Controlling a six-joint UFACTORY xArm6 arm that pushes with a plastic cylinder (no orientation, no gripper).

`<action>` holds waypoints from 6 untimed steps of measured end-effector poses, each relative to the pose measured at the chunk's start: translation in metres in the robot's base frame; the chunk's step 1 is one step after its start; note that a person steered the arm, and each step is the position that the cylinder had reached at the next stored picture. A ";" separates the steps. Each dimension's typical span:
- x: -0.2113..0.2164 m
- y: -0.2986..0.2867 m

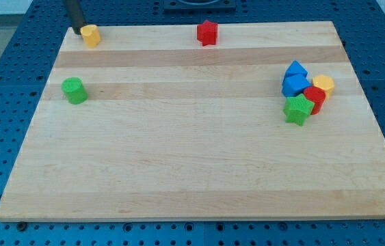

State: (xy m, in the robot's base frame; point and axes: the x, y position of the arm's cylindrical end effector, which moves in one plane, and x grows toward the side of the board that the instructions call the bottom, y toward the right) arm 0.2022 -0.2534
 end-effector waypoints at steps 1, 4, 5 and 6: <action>0.008 0.017; 0.071 0.052; 0.093 0.069; 0.123 0.082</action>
State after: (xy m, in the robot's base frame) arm 0.3256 -0.1710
